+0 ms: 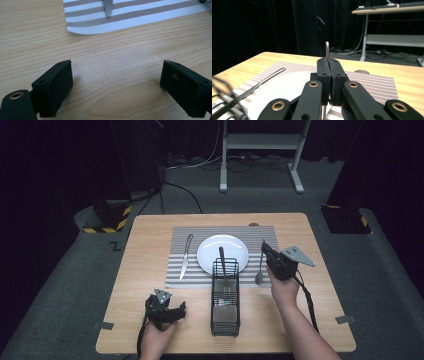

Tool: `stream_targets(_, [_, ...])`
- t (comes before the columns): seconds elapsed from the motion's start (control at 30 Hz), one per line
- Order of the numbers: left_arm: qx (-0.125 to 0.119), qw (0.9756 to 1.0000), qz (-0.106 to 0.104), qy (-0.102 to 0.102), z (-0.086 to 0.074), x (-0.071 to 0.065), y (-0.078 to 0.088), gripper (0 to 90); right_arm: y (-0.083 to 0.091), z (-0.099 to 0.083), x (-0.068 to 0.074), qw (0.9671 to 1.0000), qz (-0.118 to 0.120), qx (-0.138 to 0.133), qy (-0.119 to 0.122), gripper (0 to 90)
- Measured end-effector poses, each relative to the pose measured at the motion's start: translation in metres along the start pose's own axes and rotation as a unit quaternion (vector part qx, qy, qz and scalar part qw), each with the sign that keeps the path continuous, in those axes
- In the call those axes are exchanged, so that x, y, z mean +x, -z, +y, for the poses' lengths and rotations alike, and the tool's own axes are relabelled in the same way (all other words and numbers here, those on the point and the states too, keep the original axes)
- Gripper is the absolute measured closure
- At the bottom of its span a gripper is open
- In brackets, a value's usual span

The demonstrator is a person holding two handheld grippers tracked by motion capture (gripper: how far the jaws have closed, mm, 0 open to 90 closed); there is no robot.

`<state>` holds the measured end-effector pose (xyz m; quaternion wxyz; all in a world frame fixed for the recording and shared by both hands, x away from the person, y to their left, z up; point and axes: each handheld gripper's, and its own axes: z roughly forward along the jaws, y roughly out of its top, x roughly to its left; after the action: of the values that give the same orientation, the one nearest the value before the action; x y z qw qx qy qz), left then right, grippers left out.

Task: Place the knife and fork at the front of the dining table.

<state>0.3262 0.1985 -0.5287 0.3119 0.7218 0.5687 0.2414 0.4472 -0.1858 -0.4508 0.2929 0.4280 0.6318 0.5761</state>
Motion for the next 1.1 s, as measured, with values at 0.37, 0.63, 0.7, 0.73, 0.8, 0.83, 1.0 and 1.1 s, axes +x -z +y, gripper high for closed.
stream_targets(0.37, [-0.001, 1.0000, 0.000, 0.000, 0.000, 0.000, 0.000, 10.9, -0.037, -0.006, -0.016, 0.9988, -0.021, 0.020, -0.040, 87.7])
stream_targets(0.63, [-0.001, 1.0000, 0.001, 0.001, 0.000, 0.000, 0.000, 11.0, -0.060, -0.013, -0.018, 0.9973, -0.033, 0.036, -0.055, 87.7])
stream_targets(0.7, [-0.001, 1.0000, 0.001, 0.001, -0.001, 0.000, 0.001, 10.9, -0.064, -0.014, -0.019, 0.9970, -0.036, 0.041, -0.055, 87.7])
stream_targets(0.73, [-0.001, 1.0000, 0.001, 0.001, -0.001, 0.000, 0.001, 11.0, -0.066, -0.015, -0.020, 0.9967, -0.038, 0.044, -0.057, 87.7])
stream_targets(0.8, [-0.001, 1.0000, 0.001, 0.001, -0.001, 0.000, 0.001, 11.0, -0.070, -0.017, -0.022, 0.9958, -0.041, 0.049, -0.066, 87.7])
stream_targets(0.83, [-0.001, 1.0000, 0.002, 0.001, -0.001, 0.000, 0.001, 11.0, -0.073, -0.018, -0.024, 0.9953, -0.044, 0.050, -0.071, 87.6])
stream_targets(1.0, [-0.001, 1.0000, 0.002, 0.002, -0.001, 0.000, 0.001, 11.0, -0.083, -0.024, -0.028, 0.9930, -0.054, 0.066, -0.082, 87.5])
stream_targets(1.1, [-0.001, 1.0000, 0.002, 0.001, -0.001, 0.000, 0.001, 11.0, -0.087, -0.025, -0.028, 0.9926, -0.058, 0.071, -0.080, 87.8])
